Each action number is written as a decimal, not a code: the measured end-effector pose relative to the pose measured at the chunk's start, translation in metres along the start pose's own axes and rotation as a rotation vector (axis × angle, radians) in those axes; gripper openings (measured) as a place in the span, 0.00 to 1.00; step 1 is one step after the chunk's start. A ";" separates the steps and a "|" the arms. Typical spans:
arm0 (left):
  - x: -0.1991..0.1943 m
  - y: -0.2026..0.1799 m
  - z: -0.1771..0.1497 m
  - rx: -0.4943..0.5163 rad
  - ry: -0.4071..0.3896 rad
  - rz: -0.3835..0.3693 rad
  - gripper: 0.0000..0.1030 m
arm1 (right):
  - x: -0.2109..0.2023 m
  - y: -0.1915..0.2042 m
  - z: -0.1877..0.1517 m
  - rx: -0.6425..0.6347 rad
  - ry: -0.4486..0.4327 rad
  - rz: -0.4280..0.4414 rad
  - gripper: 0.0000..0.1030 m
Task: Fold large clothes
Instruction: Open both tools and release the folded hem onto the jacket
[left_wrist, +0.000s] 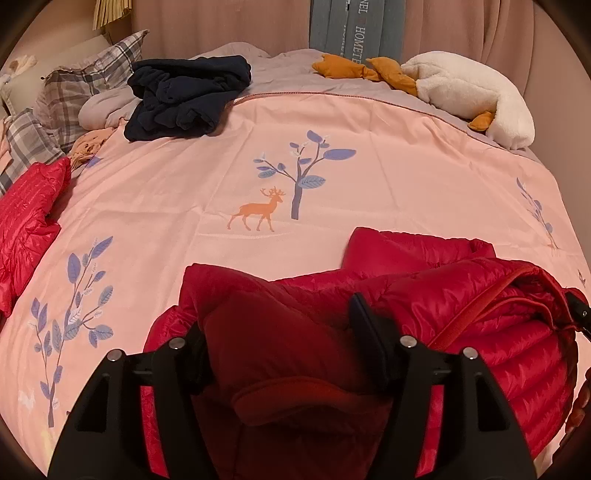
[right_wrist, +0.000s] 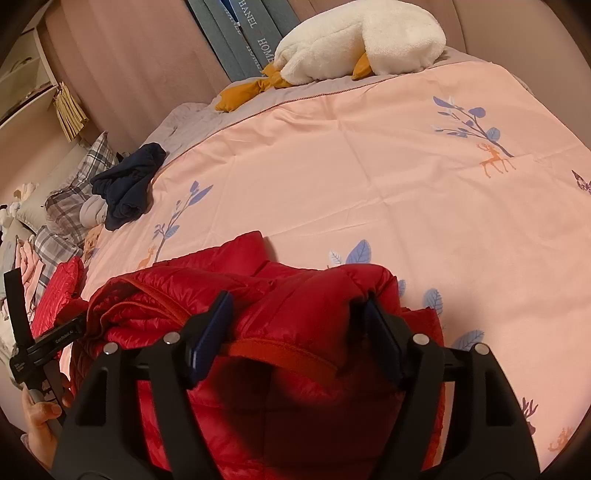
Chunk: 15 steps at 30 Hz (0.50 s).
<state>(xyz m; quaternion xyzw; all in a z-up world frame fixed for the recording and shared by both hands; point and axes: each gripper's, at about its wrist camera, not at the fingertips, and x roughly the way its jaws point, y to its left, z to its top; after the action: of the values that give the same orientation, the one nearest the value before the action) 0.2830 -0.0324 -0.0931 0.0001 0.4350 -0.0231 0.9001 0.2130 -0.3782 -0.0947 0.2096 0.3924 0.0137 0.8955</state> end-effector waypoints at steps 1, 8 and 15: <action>0.000 0.000 0.000 0.000 -0.001 0.000 0.65 | 0.000 0.000 0.000 0.000 0.000 0.000 0.71; -0.001 -0.001 -0.002 0.009 -0.014 0.008 0.67 | 0.000 0.000 0.001 -0.001 -0.003 -0.001 0.74; -0.005 0.000 -0.005 0.024 -0.048 0.000 0.70 | -0.006 -0.001 0.001 -0.015 -0.018 -0.007 0.79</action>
<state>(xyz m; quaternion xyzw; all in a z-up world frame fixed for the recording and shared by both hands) 0.2755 -0.0316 -0.0920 0.0102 0.4131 -0.0283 0.9102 0.2091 -0.3808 -0.0900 0.2015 0.3850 0.0114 0.9006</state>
